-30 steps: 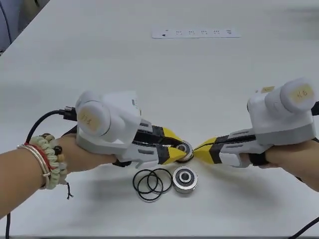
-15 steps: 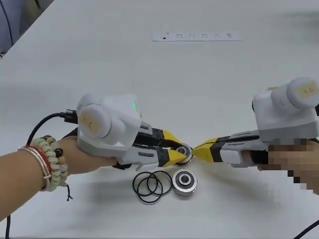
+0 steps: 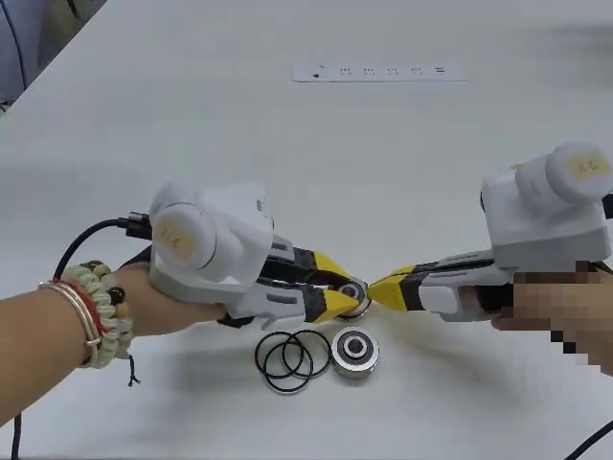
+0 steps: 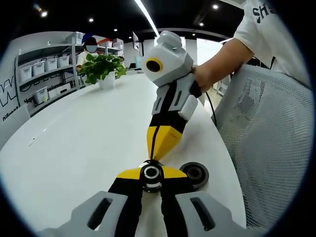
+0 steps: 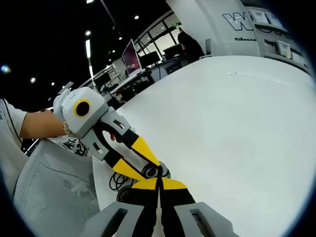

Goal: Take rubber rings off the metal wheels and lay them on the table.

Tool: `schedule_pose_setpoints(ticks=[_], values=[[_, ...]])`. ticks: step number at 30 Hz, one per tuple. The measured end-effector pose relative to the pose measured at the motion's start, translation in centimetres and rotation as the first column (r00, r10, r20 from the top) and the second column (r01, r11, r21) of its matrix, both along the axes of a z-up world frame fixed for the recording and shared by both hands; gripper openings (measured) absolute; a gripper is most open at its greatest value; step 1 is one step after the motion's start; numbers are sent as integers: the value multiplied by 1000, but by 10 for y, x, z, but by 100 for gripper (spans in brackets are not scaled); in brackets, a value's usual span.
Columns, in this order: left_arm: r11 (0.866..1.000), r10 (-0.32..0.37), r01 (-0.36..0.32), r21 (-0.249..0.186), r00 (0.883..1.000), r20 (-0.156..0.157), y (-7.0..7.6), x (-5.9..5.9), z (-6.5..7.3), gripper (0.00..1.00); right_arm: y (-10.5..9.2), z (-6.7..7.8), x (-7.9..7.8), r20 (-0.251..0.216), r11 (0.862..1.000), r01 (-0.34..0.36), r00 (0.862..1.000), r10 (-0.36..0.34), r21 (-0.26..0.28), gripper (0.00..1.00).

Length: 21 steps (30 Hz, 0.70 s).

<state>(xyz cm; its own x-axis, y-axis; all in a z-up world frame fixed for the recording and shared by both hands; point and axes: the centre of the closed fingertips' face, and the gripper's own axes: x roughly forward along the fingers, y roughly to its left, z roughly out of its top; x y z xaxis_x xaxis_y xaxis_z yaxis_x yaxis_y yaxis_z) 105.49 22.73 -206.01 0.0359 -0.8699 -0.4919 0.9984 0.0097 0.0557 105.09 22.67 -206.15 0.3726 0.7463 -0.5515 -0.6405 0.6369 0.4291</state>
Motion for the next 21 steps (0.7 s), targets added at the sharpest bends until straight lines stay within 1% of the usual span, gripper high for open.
schedule_pose_setpoints(ticks=[21], values=[[1000, -5, 5, -2, 1000, 2, 0, -1, 1, 8, 6, 5, 0, 14, 1000, -16, 1000, 16, 14, 0]])
